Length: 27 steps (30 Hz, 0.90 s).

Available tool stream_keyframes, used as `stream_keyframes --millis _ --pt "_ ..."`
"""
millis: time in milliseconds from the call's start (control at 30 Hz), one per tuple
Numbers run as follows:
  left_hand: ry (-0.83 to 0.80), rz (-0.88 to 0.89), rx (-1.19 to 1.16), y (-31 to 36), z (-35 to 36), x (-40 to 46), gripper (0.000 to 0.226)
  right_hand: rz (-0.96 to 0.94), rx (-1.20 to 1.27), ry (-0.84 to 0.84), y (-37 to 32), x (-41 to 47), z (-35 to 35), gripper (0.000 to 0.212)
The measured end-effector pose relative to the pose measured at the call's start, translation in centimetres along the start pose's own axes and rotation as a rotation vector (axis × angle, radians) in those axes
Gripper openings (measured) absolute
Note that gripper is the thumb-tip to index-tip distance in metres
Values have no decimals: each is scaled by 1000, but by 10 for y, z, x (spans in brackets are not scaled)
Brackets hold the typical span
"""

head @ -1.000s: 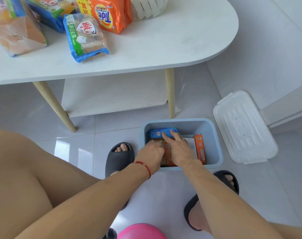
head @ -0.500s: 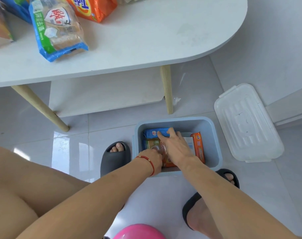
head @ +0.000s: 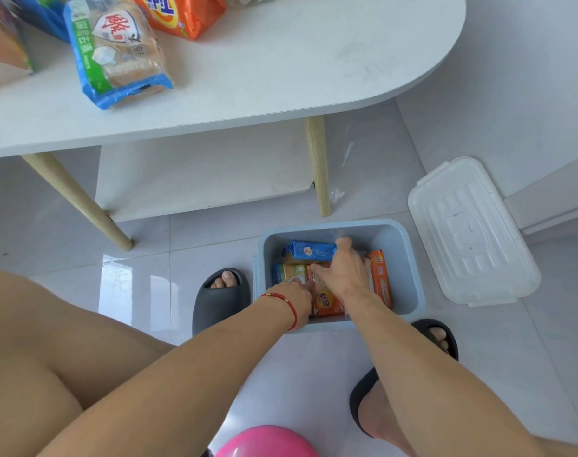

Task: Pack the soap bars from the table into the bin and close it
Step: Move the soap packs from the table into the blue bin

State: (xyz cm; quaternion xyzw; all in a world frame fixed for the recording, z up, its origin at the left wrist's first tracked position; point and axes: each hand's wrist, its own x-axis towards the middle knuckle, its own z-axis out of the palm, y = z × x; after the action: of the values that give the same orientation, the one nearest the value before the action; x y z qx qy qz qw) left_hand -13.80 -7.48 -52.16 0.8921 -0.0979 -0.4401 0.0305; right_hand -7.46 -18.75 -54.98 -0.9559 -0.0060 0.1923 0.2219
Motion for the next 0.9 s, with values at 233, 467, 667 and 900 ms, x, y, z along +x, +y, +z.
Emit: stream_keyframes --millis 233,467,667,900 --pt "4 -7 -31 1 0 1 69 -276 -354 101 6 4 2 52" --pt "31 12 -23 -3 6 5 65 -385 -577 137 37 9 -45 39" --pt "106 4 -64 -2 4 -1 55 -347 -710 44 13 3 -46 35" --pt "320 -116 -186 -3 1 0 51 -308 -629 6 6 12 -44 36"
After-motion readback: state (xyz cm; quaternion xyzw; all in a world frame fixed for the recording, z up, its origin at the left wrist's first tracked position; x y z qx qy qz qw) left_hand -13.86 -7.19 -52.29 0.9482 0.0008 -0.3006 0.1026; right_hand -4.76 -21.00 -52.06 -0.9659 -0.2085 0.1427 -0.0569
